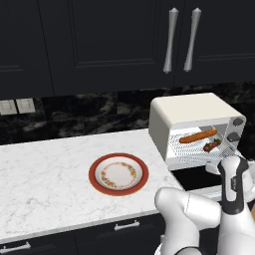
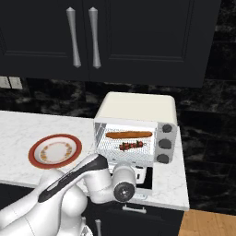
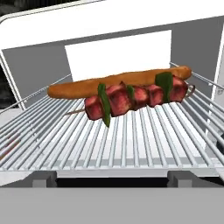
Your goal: Pick up the kebab skewer and baguette bread, and place them inside the toaster oven. Close the toaster oven door and start by setting the timer.
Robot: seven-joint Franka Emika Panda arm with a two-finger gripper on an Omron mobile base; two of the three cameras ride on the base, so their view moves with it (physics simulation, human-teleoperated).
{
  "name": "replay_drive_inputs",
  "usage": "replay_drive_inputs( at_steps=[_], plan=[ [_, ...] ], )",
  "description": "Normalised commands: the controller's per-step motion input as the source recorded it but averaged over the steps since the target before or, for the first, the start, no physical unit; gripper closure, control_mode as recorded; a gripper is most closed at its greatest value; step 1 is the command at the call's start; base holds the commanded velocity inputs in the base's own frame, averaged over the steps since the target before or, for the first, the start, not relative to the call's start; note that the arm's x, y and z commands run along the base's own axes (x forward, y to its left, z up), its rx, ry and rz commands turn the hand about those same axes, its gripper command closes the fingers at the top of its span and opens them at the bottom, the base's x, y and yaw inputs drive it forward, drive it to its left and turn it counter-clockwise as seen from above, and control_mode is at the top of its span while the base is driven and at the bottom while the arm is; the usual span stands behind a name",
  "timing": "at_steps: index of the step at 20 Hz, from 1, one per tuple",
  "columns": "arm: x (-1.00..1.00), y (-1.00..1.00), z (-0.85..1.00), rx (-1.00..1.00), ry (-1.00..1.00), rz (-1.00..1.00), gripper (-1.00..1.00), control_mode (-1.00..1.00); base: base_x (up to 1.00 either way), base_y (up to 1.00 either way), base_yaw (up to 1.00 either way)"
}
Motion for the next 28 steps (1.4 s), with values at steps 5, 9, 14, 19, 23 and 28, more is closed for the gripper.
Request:
replay_drive_inputs(
  at_steps=[5, 9, 14, 19, 23, 28],
  plan=[
    [-0.21, 0.00, 0.11, 0.00, -0.10, 0.00, -1.00, -1.00, 0.00, 0.00, 0.00],
    [-0.08, 0.00, 0.15, 0.00, -0.03, 0.00, -1.00, -1.00, 0.00, 0.00, 0.00],
    [0.03, 0.00, 0.09, 0.00, 0.00, 0.00, -1.00, -1.00, 0.00, 0.00, 0.00],
    [0.10, 0.00, 0.00, 0.00, 0.00, 0.00, -1.00, -1.00, 0.00, 0.00, 0.00],
    [0.17, 0.00, 0.00, 0.00, 0.00, 0.00, -1.00, -1.00, 0.00, 0.00, 0.00],
    [0.10, 0.00, 0.00, 0.00, 0.01, 0.00, -1.00, -1.00, 0.00, 0.00, 0.00]
  ],
)
